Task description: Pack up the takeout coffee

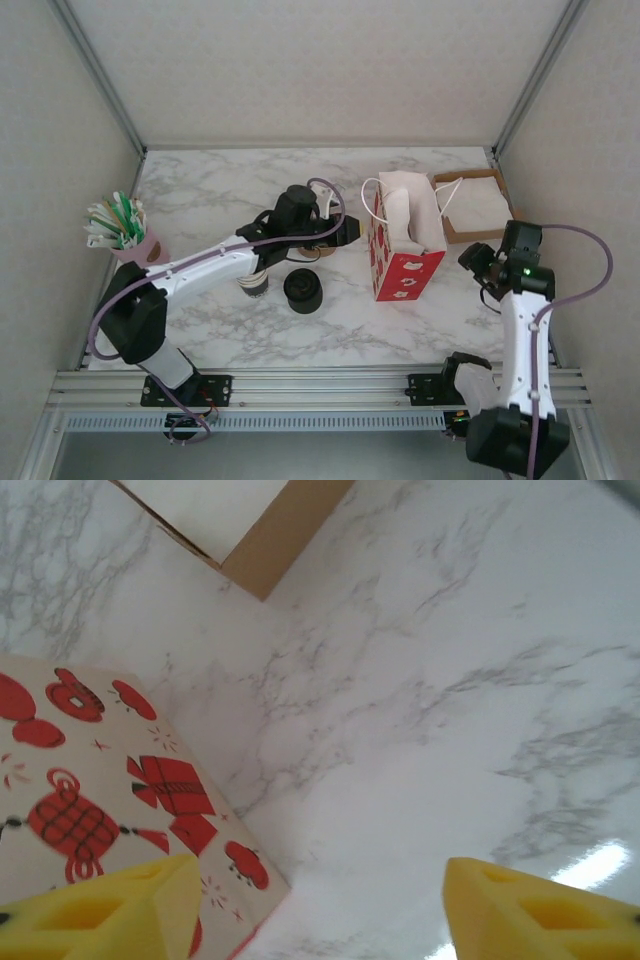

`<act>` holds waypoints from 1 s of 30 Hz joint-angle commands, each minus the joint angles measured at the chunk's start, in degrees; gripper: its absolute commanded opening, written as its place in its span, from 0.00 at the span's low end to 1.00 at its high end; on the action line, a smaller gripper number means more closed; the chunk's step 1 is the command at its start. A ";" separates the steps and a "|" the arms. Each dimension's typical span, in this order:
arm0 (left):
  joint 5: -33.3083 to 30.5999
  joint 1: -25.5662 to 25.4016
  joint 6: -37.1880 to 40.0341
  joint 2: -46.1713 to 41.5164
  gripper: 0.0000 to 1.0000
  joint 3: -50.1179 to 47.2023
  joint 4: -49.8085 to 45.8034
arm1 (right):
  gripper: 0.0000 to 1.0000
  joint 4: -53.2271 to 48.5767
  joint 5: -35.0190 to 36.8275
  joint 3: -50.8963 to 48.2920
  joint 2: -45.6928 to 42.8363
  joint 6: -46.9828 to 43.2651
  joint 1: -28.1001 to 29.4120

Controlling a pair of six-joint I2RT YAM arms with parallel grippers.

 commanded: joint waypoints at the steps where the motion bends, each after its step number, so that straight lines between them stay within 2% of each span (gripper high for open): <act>1: 1.37 -0.35 0.09 2.22 0.20 2.88 1.77 | 0.61 9.38 -10.44 -2.11 4.33 1.26 -1.58; 8: 1.20 0.40 0.37 5.55 0.17 3.90 1.90 | 0.59 20.66 -17.72 -3.12 17.41 3.89 -1.37; 16: 1.55 1.54 -0.87 6.53 0.14 2.48 3.48 | 0.62 26.08 -17.42 -0.04 29.21 6.06 6.10; 21: 1.11 1.90 -1.40 4.66 0.14 -0.22 4.14 | 0.62 27.55 -16.81 0.54 32.18 7.56 10.24; 30: 0.43 1.98 -1.86 1.41 0.13 -3.40 4.68 | 0.62 28.85 -14.44 -1.83 31.01 10.14 15.67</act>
